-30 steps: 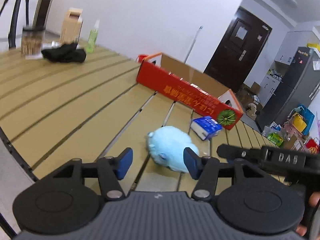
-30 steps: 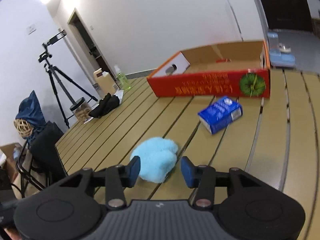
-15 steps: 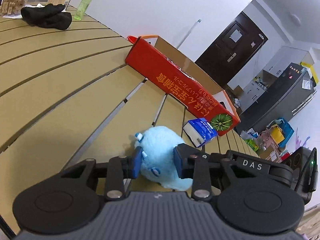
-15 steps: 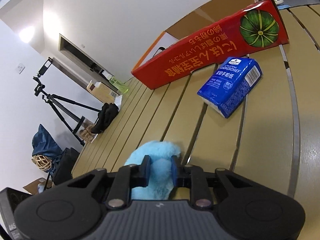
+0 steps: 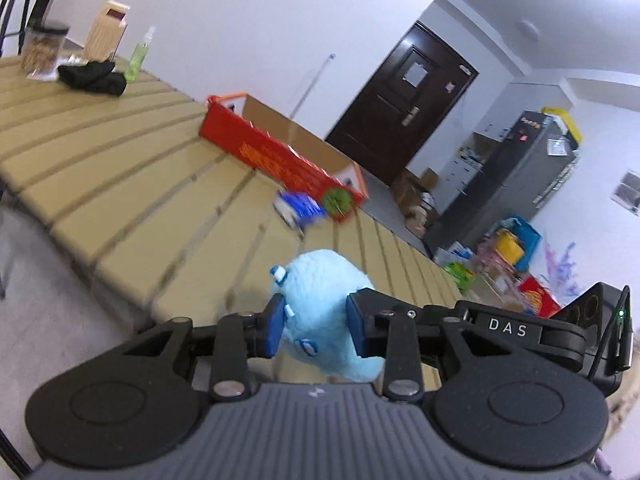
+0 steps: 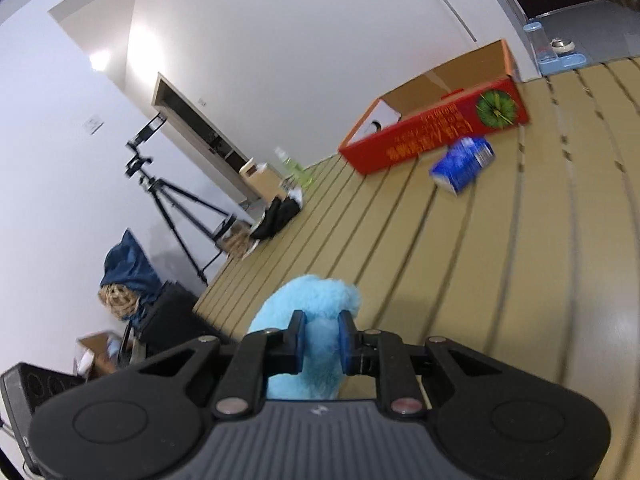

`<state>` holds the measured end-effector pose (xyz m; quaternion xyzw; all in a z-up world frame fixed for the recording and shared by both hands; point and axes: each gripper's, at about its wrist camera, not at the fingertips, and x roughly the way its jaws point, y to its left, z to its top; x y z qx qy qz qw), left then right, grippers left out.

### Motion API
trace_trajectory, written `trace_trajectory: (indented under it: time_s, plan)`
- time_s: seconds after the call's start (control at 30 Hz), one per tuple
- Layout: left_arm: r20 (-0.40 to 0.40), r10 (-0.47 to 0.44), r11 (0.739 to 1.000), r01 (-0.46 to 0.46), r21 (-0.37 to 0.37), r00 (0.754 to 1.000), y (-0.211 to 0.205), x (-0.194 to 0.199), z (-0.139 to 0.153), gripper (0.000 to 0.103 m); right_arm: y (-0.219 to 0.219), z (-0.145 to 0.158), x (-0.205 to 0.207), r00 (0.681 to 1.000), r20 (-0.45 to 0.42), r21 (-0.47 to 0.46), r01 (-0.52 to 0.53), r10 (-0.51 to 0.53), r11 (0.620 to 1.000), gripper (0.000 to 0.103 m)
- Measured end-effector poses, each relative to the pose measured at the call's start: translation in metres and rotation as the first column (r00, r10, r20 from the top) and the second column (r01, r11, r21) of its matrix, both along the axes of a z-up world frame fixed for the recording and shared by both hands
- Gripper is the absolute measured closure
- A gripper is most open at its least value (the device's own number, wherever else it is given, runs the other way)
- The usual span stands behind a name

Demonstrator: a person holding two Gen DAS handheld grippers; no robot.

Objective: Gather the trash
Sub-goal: 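Carry the blue plush over the black bin and open both grippers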

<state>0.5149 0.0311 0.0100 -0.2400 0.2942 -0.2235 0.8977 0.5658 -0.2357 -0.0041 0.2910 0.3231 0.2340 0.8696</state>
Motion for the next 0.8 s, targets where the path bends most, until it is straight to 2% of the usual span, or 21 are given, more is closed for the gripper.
trace_trajectory:
  time_s: [0.1,0.17,0.3,0.37,0.53,0.6,0.7,0.8]
  plan:
    - [-0.042,0.022,0.998,-0.025,-0.059,0.999,0.006,-0.065,-0.021,0.070,0.002,-0.013,-0.059,1.000,-0.022,-0.010,-0.019,0.018,1.000,0.087]
    - [-0.061,0.034,0.998,-0.038,-0.052,0.998,0.006,-0.103,-0.037,0.070,0.005,-0.025,-0.093,0.998,-0.044,-0.039,-0.043,0.042,0.998,0.087]
    - [-0.124,0.035,0.998,-0.041,-0.045,0.992,0.008,-0.136,-0.061,0.070,0.006,-0.054,-0.129,0.992,-0.106,-0.057,-0.069,0.063,0.996,0.087]
    - [-0.153,0.027,0.998,-0.035,-0.045,0.988,0.009,-0.133,-0.072,0.070,0.003,-0.064,-0.130,0.988,-0.142,-0.044,-0.061,0.055,0.997,0.087]
    - [-0.221,0.010,0.999,-0.020,-0.040,0.975,0.006,-0.109,-0.090,0.070,0.004,-0.079,-0.120,0.984,-0.176,-0.093,-0.039,0.022,0.995,0.087]
    - [-0.268,0.012,1.000,-0.017,-0.015,0.963,0.002,-0.094,-0.099,0.070,0.005,-0.090,-0.108,0.977,-0.211,-0.114,-0.031,0.006,0.993,0.086]
    - [-0.316,0.003,0.998,0.019,0.066,0.949,-0.010,-0.061,-0.110,0.070,0.010,-0.109,-0.082,0.966,-0.257,-0.159,-0.025,-0.017,0.987,0.086]
    - [-0.363,-0.013,0.995,0.048,0.086,0.932,-0.018,-0.025,-0.127,0.070,0.010,-0.125,-0.058,0.959,-0.277,-0.204,-0.001,-0.057,0.979,0.084]
